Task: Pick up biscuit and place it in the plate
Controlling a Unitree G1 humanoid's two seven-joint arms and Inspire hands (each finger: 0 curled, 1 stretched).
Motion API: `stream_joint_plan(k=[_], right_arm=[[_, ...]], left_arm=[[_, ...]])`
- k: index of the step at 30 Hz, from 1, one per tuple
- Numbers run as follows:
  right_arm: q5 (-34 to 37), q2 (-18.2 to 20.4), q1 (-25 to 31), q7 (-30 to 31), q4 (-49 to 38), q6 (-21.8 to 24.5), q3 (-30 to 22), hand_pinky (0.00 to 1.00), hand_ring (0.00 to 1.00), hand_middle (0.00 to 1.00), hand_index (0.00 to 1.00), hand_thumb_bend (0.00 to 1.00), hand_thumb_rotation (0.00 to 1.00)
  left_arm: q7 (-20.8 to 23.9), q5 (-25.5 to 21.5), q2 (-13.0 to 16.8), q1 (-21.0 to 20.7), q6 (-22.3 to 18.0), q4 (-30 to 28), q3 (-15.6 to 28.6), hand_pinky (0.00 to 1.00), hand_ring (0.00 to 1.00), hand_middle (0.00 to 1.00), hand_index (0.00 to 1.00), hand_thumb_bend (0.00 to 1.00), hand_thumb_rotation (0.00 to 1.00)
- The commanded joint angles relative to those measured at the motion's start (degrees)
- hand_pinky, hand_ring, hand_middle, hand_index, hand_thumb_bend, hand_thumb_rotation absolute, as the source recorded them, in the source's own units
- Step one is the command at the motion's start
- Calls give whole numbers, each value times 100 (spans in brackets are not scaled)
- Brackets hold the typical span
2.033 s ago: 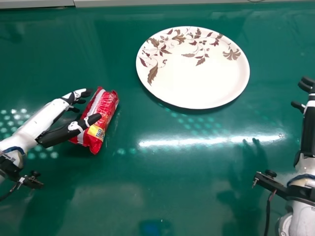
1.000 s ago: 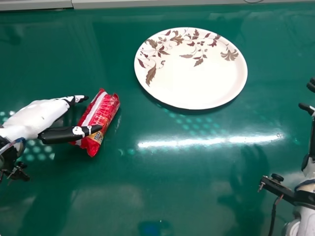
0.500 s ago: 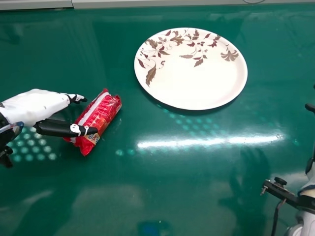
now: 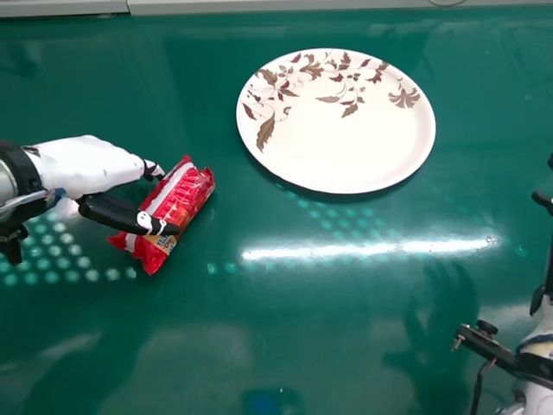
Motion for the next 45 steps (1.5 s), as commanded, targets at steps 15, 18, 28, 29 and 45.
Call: stream_joint_plan(k=[15,18,28,29,45], right_arm=[[-62,266,393,-304,17,-88,293,75,81,84,80,48,27],[-33,281,436,-351,28,-76,301,75,81,84,81,48,31],[113,241,430,-353,-98,-33,228,74,81,85,82,45,30],[115,232,426,-352,-103,-46,221,73,81,85,82,45,30],[201,270,522,-442,-344,-50,26,84,86,86,82,46,34]], left_arm=[[-1201,1187,-408,-1789,-480,1417,-1534,63,75,82,98,100,88],[-821,1565,-712,-1928,-470,1945,-1712,71,79,83,97,100,82],[225,1698,-1303,-2218,-820,3573,-1948,56,61,62,65,95,32],[274,1658,-1330,-2232,-876,3712,-1952,57,61,63,65,94,27],[1451,1306,-1708,-2171,-1472,5111,-2067,50,57,58,55,54,0]])
